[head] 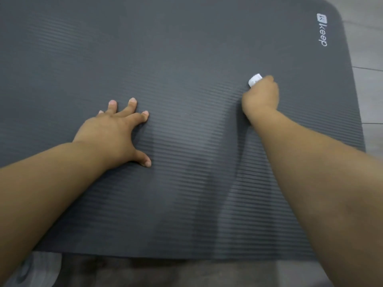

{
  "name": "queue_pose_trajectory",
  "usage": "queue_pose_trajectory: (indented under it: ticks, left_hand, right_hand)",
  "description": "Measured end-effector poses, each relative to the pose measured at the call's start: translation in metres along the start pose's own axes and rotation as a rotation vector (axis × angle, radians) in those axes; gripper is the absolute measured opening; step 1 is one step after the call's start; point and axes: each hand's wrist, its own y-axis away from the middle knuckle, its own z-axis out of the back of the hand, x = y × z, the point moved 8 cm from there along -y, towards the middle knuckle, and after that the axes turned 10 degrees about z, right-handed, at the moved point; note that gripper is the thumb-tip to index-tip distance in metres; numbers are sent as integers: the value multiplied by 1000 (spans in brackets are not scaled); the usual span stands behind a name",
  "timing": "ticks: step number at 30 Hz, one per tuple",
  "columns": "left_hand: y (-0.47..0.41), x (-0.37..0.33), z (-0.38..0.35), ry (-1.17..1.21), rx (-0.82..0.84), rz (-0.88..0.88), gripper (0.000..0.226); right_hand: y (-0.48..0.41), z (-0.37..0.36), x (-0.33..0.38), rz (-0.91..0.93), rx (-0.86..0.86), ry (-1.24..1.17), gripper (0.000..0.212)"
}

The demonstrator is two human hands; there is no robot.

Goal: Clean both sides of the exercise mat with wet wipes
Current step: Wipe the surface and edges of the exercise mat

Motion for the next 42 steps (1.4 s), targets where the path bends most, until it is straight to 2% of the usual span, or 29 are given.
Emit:
queue_pose_trajectory:
  ticks: [2,6,8,9,11,13,15,17,18,20,24,26,28,30,32,33,35,37,40,42]
  left_hand:
    - [0,1,1,31,-2,5,115]
    - [1,5,3,108,-18,-24,118]
    - [0,13,9,118,-43,-50,121]
    - [-2,20,14,119,-58,-57,122]
    - [-8,36,24,113,-88,-54,121]
    - [-11,47,25,66,-103,-46,126]
    - [-12,50,18,-20,-110,-43,132]
    - [-16,52,8,-9,-82,-24,133]
    - [-18,52,6,13,-69,-15,131]
    - [-20,54,5,16,-55,4,128]
    - [-18,56,2,5,-71,20,119]
    - [-15,58,1,8,-75,27,116]
    - [-14,57,2,7,-76,28,115]
    - [-13,55,2,-2,-69,30,113]
    - [-13,55,2,-8,-66,40,111]
    - [-13,55,2,-9,-68,42,110]
    - [-13,55,2,-23,-73,42,110]
    - [-13,54,3,-44,-64,46,110]
    - [-8,51,3,-90,-49,54,104]
    - [-1,47,1,-139,-44,48,92]
  right_hand:
    - [5,-11,43,115,28,11,32]
    - [82,-45,172,785,177,-119,32]
    - [108,-53,191,973,248,-107,37]
    - [103,-50,183,988,232,-73,39]
    - [69,-44,144,878,190,2,41]
    - [23,-27,81,582,102,24,34]
    - [4,-12,35,286,19,-88,27]
    - [5,-16,30,173,15,-64,29]
    - [12,-20,41,182,45,-34,32]
    - [50,-28,88,312,78,-50,37]
    - [168,-38,170,896,-11,-99,45]
    - [181,-36,158,1004,-8,-100,33]
    - [153,-28,121,923,56,-28,35]
    - [112,-23,58,650,111,90,37]
    - [97,-12,4,363,134,89,38]
    - [102,-8,-7,260,116,50,39]
    - [128,-14,6,177,123,-2,44]
    - [170,-28,52,267,185,-76,50]
    - [249,-37,121,686,240,-134,53]
    - [261,-30,121,867,157,-112,41]
